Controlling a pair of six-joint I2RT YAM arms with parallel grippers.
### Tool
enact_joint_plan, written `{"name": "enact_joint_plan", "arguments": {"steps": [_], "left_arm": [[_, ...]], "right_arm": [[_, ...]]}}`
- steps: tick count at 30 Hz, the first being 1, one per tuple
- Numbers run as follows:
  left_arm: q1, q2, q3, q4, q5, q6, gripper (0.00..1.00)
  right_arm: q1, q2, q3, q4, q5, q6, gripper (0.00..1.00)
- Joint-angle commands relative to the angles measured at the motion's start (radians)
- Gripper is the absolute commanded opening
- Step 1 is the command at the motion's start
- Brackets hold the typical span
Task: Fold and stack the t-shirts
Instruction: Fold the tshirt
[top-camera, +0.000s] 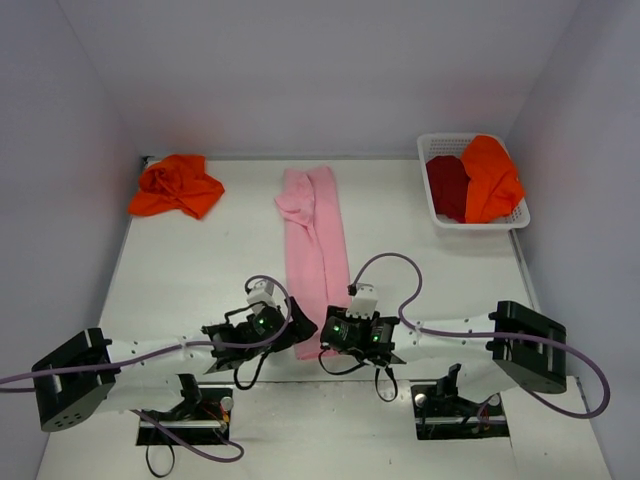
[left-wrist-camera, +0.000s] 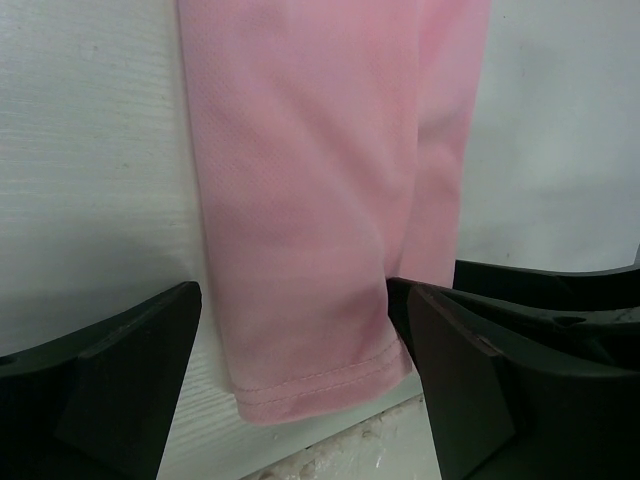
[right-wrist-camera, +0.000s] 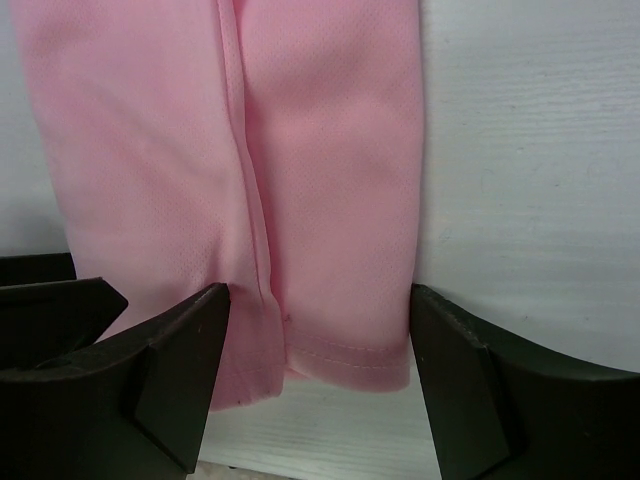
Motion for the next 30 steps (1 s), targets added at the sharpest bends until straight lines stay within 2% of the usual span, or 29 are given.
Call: {"name": "enact_joint_plan", "arguments": {"steps": [1,6,8,9,12,14,26,30], "left_arm": [[-0.022,0.029,0.019,0.008,-0.029,-0.038,0.8],[-0.047,0.032,0.025,-0.008,-0.063,-0.054,0.8],[-0.067,0.032,0.032,-0.028,-0.077,-0.058,0.79],[-0.073,0.032,0.037,-0.037,-0.083,-0.06,0.78],[-0.099,0.035,0.043,-0.066,-0.112,-0.075,0.7],[-0.117,0.035,0.039,-0.08,-0.123,-0.09,0.66],[-0.127,0.033,0.019,-0.084,-0.152,-0.118,0.44],[-0.128,0.052,0.019,-0.109,-0.152,-0.124,0.36]], "right_arm": [[0.009,0.001,0.023,-0.01,0.038,0.035,0.68],[0.01,-0.008,0.018,-0.01,0.035,0.038,0.66],[0.015,-0.019,0.015,-0.011,0.037,0.043,0.63],[0.016,-0.023,0.015,-0.013,0.038,0.047,0.57],[0.021,-0.033,0.012,-0.016,0.044,0.057,0.47],[0.026,-0.033,0.012,-0.018,0.047,0.063,0.44],[0.043,0.027,0.034,-0.018,0.055,0.075,0.37],[0.043,0.024,0.032,-0.018,0.054,0.076,0.32]]}}
